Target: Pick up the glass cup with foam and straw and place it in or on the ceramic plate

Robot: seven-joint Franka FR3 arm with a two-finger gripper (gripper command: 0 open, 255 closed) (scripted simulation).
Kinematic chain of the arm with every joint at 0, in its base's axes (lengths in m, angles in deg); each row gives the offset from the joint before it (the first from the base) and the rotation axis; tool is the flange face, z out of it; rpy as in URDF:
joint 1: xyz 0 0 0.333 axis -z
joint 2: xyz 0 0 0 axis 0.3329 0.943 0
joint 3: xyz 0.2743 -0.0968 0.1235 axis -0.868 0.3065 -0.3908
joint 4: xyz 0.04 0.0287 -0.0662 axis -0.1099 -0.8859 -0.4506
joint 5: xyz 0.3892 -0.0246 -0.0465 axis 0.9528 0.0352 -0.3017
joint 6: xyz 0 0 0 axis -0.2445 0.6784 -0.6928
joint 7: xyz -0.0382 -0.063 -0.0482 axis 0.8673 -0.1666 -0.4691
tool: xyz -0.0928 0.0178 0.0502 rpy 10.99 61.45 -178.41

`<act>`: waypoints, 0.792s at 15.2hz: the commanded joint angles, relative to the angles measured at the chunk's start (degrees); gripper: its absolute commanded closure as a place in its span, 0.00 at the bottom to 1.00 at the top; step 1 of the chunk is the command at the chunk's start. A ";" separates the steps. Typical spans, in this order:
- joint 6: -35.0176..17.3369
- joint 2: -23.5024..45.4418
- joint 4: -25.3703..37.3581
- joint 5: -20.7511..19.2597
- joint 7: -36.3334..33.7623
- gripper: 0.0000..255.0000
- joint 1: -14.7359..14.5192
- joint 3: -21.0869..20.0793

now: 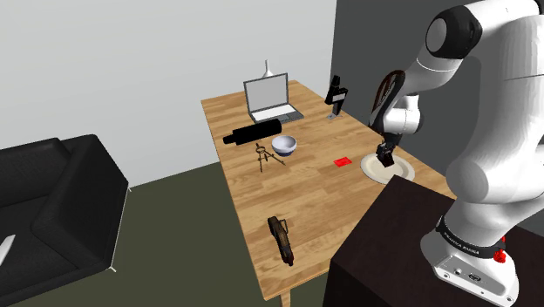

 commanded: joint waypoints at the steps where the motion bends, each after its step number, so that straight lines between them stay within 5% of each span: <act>1: 1.38 -1.83 -0.52 -0.60 -0.58 1.00 -0.87 0.95; 9: 6.30 -8.24 -2.08 -3.50 -2.88 1.00 -3.53 4.27; 12: 1.40 -8.42 -7.07 -1.22 1.30 1.00 -0.28 2.54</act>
